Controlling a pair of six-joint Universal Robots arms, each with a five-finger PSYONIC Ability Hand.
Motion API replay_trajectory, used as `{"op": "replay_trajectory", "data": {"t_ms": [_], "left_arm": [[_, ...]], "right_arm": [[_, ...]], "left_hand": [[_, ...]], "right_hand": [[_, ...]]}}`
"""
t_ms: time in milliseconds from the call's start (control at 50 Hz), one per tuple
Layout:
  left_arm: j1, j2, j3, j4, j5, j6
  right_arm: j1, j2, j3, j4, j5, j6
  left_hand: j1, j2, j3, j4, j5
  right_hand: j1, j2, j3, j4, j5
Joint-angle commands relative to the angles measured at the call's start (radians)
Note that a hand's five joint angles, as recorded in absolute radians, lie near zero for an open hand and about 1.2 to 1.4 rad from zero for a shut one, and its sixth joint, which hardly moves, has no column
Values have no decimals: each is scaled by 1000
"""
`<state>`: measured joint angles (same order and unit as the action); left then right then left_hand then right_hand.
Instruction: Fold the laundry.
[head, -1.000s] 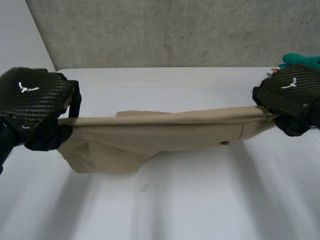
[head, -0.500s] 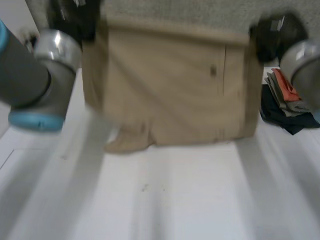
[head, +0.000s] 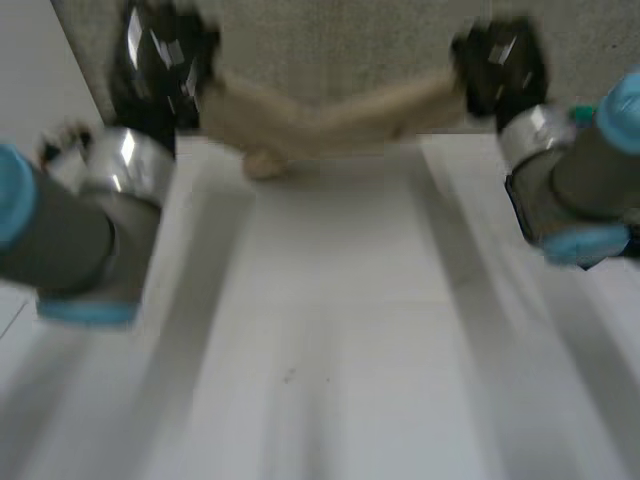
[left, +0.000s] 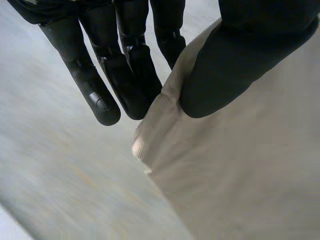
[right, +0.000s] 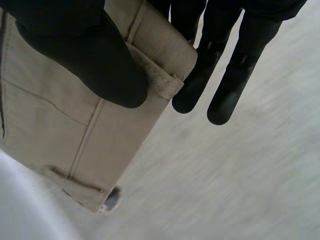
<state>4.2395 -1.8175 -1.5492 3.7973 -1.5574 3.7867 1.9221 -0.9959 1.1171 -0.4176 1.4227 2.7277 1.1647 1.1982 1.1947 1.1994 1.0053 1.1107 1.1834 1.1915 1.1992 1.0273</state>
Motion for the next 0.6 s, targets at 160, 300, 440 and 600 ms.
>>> {"op": "replay_trajectory", "data": {"t_ms": [160,300,440,600], "left_arm": [[-109,102,-336,-416,-153,-7],[-112,240,-333,-782,-165,-10],[-148,314,-354,-1018,-152,-7],[-173,304,-345,-998,-150,-7]], "right_arm": [[-3,-12,300,339,-59,-240],[-11,-171,421,525,-53,-318],[-51,-308,530,759,-47,-434],[-68,-323,615,784,-50,-482]], "left_hand": [[232,198,202,197,216],[232,198,202,197,216],[232,198,202,197,216],[-531,-564,-561,-566,-546]], "right_hand": [[286,213,205,197,194],[286,213,205,197,194],[286,213,205,197,194],[286,213,205,197,194]]}}
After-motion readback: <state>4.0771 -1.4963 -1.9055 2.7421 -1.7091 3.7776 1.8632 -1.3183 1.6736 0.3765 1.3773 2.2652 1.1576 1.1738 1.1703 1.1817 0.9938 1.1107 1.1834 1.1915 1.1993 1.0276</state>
